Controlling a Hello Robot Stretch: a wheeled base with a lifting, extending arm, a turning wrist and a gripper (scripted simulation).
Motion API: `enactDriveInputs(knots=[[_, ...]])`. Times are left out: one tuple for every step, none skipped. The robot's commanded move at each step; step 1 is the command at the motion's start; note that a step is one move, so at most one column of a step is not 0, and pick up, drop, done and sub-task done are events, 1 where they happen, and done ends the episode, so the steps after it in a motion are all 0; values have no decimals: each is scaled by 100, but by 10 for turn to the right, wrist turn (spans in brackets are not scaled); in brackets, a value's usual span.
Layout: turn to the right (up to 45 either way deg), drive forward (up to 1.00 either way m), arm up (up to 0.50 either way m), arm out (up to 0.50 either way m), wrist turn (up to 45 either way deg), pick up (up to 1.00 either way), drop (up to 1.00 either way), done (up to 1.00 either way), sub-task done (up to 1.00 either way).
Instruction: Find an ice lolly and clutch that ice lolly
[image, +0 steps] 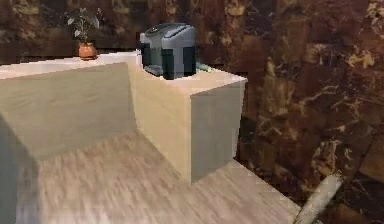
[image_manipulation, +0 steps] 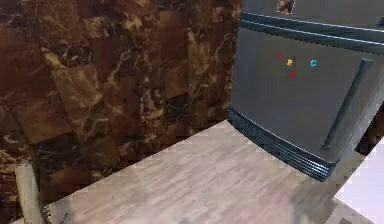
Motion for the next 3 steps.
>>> enactDriveInputs(knots=[[-210, 0, 0, 0, 0, 0, 0, 0, 0], [0, 80, 0, 0, 0, 0, 0, 0, 0], [-210, 0, 0, 0, 0, 0, 0, 0, 0]])
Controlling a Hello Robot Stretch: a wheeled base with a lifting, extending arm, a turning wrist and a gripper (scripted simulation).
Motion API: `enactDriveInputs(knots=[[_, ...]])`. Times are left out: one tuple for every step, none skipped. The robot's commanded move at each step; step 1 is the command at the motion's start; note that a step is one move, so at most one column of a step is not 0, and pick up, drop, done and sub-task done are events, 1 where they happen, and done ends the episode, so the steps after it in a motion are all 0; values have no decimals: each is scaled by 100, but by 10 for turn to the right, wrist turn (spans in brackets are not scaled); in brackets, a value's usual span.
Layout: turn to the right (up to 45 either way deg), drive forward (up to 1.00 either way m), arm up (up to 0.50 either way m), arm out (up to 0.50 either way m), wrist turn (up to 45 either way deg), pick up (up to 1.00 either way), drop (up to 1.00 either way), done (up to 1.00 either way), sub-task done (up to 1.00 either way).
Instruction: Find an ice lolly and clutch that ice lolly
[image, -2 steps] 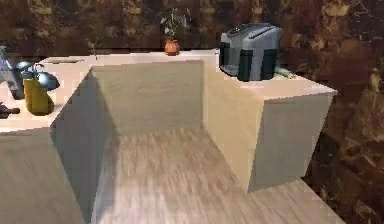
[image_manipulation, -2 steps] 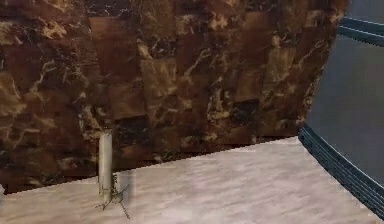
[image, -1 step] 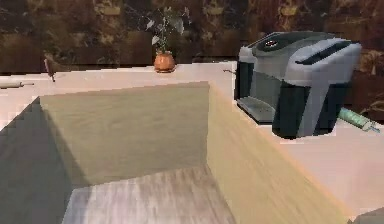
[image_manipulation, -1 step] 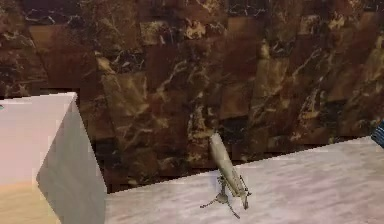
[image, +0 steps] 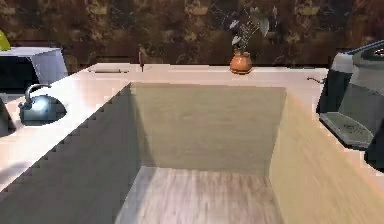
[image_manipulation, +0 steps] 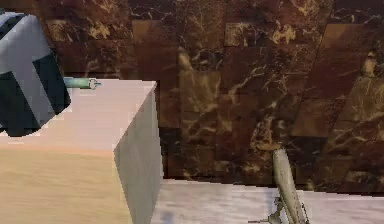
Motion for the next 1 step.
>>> enactDriveInputs(knots=[[0, 90, 0, 0, 0, 0, 0, 0, 0]])
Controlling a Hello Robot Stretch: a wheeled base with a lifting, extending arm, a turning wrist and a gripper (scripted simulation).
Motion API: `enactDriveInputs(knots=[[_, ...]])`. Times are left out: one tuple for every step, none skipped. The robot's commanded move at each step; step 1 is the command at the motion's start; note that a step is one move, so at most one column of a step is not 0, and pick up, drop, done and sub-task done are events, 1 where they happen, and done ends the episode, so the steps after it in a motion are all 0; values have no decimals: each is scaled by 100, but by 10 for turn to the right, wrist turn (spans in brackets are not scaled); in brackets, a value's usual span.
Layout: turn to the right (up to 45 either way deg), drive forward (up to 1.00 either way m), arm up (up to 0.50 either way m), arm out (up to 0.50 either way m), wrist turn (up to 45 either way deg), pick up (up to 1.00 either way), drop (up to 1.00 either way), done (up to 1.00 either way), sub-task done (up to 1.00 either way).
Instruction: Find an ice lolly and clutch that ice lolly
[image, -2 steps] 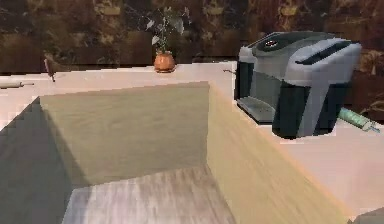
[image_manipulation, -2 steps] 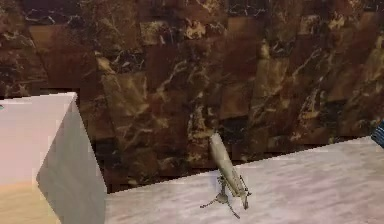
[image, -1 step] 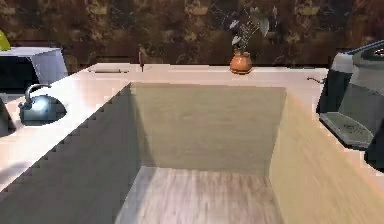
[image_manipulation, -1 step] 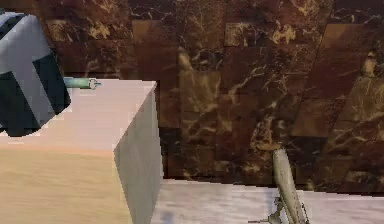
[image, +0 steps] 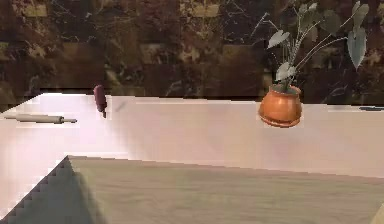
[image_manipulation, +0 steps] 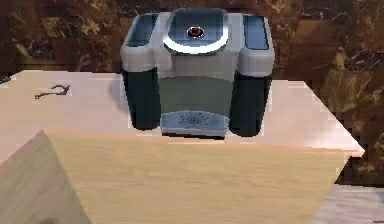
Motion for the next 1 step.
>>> enactDriveInputs(knots=[[-450, 0, 0, 0, 0, 0, 0, 0, 0]])
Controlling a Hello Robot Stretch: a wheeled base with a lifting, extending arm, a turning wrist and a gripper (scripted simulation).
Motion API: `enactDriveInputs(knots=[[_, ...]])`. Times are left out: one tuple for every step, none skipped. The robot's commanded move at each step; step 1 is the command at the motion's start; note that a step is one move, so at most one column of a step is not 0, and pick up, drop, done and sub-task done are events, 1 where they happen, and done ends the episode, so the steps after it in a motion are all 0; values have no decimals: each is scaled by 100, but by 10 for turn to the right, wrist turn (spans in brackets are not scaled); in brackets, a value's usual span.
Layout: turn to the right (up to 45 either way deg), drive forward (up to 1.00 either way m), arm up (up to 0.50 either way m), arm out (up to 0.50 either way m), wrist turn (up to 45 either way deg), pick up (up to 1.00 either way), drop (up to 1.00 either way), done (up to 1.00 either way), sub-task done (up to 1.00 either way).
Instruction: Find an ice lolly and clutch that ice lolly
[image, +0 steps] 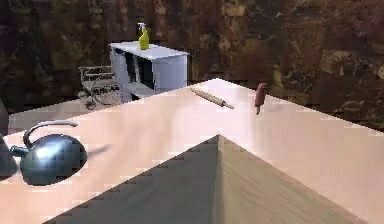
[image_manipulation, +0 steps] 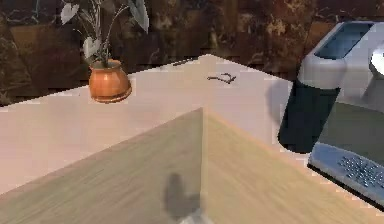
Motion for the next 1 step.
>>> enactDriveInputs(knots=[[-450, 0, 0, 0, 0, 0, 0, 0, 0]])
